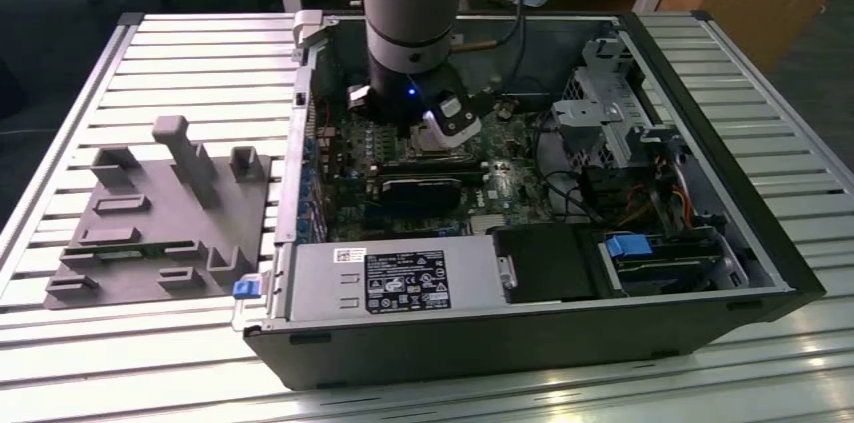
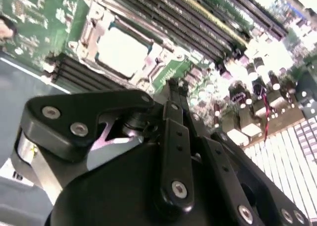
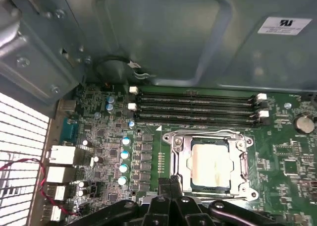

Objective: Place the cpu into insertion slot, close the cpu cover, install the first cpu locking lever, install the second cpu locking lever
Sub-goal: 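Install the second cpu locking lever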

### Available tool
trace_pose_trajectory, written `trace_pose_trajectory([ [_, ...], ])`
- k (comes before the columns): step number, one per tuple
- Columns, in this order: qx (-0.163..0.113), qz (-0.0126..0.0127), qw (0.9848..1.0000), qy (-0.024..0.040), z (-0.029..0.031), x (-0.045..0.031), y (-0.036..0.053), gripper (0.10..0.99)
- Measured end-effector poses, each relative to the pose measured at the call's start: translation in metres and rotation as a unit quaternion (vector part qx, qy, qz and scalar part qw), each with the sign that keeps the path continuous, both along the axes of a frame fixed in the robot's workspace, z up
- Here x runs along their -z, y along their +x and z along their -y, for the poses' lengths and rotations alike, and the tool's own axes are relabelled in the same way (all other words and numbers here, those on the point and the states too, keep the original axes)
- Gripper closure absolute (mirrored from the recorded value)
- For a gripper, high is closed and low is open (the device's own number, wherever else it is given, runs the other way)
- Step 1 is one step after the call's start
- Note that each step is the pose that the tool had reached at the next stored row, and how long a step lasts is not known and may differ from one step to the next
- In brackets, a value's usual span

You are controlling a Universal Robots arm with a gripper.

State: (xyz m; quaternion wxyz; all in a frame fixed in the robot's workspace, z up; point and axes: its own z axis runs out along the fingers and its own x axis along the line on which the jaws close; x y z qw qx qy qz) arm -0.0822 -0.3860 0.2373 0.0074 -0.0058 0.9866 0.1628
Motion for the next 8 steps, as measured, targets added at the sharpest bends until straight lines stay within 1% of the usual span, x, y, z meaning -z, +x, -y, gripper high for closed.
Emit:
trace_pose_trajectory([
  [2, 0.0, 0.0, 1.0, 0.0, 0.0, -0.0049, 0.0, 0.98],
  [3, 0.001, 0.0, 1.0, 0.0, 0.0, -0.0057, 0.0, 0.98],
  [8, 0.001, 0.0, 1.0, 0.0001, 0.0, -0.0058, 0.0, 0.98],
])
